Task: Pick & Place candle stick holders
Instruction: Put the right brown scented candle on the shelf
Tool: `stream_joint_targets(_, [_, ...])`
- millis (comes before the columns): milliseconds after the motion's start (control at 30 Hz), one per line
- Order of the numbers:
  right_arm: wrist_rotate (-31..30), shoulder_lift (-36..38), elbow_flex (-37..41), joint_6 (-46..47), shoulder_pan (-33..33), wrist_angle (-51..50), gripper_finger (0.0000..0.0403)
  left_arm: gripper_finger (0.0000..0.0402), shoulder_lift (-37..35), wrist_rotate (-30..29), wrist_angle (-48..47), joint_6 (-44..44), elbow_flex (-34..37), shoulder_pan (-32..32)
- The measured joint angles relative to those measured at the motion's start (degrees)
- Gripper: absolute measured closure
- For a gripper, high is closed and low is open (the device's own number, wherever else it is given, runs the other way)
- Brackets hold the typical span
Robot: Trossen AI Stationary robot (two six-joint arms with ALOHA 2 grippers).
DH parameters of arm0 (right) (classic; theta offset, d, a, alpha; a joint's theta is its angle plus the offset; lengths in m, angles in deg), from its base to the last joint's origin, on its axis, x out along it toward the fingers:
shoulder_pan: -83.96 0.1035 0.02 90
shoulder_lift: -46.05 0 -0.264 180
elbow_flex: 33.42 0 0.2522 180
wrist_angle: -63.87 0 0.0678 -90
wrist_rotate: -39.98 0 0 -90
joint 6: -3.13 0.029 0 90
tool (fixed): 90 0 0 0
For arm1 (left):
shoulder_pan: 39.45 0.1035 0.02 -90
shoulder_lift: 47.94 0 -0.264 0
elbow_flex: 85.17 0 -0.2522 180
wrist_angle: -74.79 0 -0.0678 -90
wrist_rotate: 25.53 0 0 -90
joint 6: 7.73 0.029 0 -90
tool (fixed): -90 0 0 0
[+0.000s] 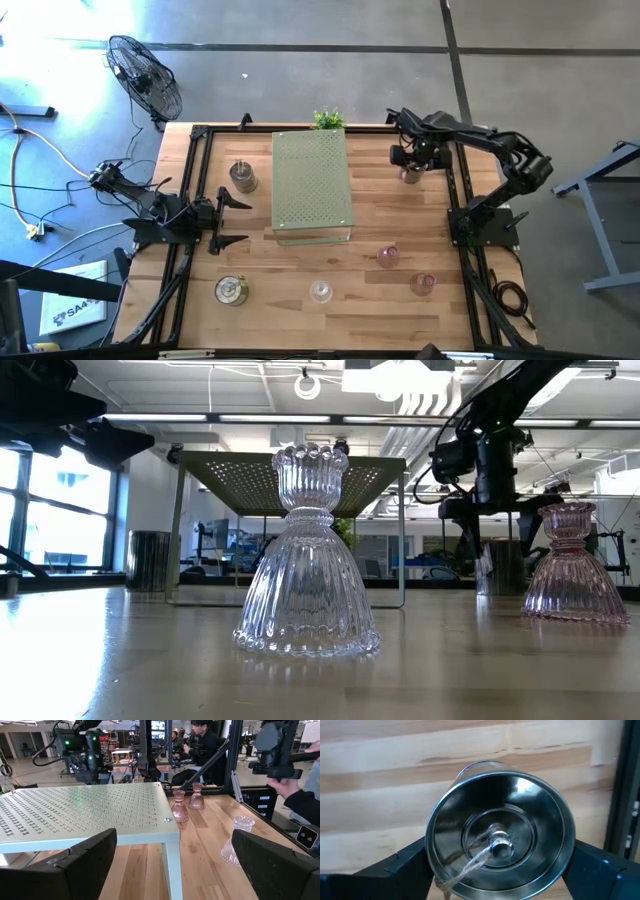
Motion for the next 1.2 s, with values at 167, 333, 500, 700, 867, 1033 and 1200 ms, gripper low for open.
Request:
stream_joint_targets(167, [1.8, 0.1, -0.1, -3.9, 2.8, 4.1, 0.0058, 0.0014, 0.0, 0.0, 0.0, 0.0, 0.0, 0.0])
stream_joint_targets(333, [3.2, 0.3, -0.1, -6.7, 6.5, 7.2, 0.0058, 0.0014, 0.0, 0.0, 0.0, 0.0, 0.0, 0.0])
stream_joint_targets(500, [8.4, 1.3, 0.1, -13.7, 10.3, 9.1, 0.0059, 0.0014, 0.0, 0.0, 0.0, 0.0, 0.0, 0.0])
stream_joint_targets(700, [8.7, 3.1, 0.2, -21.2, 14.9, 13.4, 0.006, 0.0014, 0.0, 0.0, 0.0, 0.0, 0.0, 0.0])
stream_joint_targets(867, [6.9, 4.6, 0.1, -22.1, 19.1, 17.4, 0.006, 0.0014, 0.0, 0.0, 0.0, 0.0, 0.0, 0.0])
stream_joint_targets(1033, [3.8, 5.6, 0.1, -22.2, 23.7, 18.3, 0.006, 0.0014, 0.0, 0.0, 0.0, 0.0, 0.0, 0.0])
stream_joint_targets(1200, [1.8, 5.7, 0.1, -24.6, 26.9, 20.7, 0.006, 0.0014, 0.0, 0.0, 0.0, 0.0, 0.0, 0.0])
